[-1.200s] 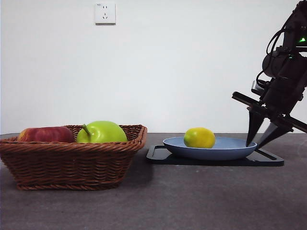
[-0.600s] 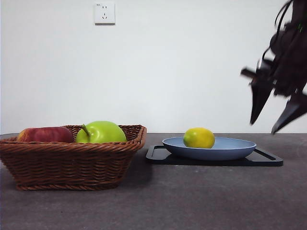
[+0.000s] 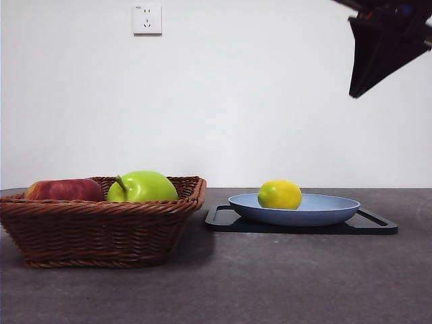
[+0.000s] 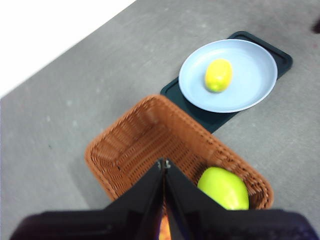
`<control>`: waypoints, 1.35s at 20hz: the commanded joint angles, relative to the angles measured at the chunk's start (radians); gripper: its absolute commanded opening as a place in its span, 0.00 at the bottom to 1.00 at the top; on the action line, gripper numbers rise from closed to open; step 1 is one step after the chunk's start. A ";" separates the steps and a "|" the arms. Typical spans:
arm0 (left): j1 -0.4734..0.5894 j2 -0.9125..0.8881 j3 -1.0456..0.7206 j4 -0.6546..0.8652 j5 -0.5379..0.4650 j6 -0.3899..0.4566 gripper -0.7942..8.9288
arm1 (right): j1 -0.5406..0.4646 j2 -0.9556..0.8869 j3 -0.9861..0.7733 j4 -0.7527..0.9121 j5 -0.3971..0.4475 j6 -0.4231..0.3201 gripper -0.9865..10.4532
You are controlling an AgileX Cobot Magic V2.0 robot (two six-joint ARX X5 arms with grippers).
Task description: Take the lemon from the basket,put the lemon in the plate,hand out the plate
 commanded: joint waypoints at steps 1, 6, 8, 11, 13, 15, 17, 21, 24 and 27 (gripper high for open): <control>0.063 -0.034 -0.066 0.047 0.082 0.014 0.09 | 0.062 -0.120 -0.103 0.119 0.098 0.018 0.09; 0.167 -0.222 -0.392 0.296 0.103 -0.007 0.09 | 0.165 -0.409 -0.400 0.448 0.184 0.013 0.09; 0.197 -0.321 -0.537 0.420 0.165 -0.018 0.09 | 0.183 -0.512 -0.536 0.624 0.190 -0.004 0.09; 0.222 -0.448 -0.705 0.549 0.172 -0.100 0.09 | 0.189 -0.616 -0.687 0.783 0.234 0.032 0.09; 0.226 -0.508 -0.740 0.565 0.212 -0.138 0.09 | 0.187 -0.626 -0.709 0.782 0.235 0.036 0.09; 0.225 -0.521 -0.739 0.573 0.215 -0.145 0.09 | 0.187 -0.624 -0.709 0.783 0.234 0.037 0.09; 0.225 -0.514 -0.739 0.600 0.214 -0.145 0.09 | 0.187 -0.624 -0.709 0.784 0.232 0.036 0.09; 0.225 -0.498 -0.739 0.609 0.210 -0.145 0.09 | 0.187 -0.624 -0.709 0.784 0.232 0.036 0.09; 0.223 -0.497 -0.739 0.607 0.211 -0.145 0.09 | 0.187 -0.624 -0.709 0.784 0.232 0.036 0.09; 0.225 -0.528 -0.739 0.594 0.200 -0.145 0.09 | 0.187 -0.624 -0.709 0.784 0.232 0.036 0.09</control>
